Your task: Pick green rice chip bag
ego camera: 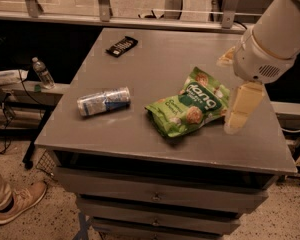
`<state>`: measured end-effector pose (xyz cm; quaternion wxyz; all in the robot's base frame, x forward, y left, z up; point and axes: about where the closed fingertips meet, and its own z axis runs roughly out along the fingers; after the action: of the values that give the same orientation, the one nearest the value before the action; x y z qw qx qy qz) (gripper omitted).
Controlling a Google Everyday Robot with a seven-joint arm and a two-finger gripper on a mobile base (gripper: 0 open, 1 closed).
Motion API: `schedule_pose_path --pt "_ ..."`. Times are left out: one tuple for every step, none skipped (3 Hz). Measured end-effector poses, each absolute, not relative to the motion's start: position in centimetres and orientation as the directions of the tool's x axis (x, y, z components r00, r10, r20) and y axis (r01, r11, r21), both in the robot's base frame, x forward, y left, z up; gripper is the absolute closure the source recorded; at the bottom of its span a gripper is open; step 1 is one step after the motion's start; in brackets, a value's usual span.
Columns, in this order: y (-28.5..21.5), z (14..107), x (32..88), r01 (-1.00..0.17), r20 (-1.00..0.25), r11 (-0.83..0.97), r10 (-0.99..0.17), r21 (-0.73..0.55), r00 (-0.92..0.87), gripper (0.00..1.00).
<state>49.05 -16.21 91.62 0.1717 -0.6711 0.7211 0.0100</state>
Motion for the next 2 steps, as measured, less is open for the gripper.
schedule_pose_path --pt "-16.21 91.62 49.05 -0.971 -0.261 0.099 -0.964 -0.216 -0.040 0.00" --pt "-15.35 90.87 49.76 -0.971 -0.218 0.035 -0.976 -0.238 0.019 0.00"
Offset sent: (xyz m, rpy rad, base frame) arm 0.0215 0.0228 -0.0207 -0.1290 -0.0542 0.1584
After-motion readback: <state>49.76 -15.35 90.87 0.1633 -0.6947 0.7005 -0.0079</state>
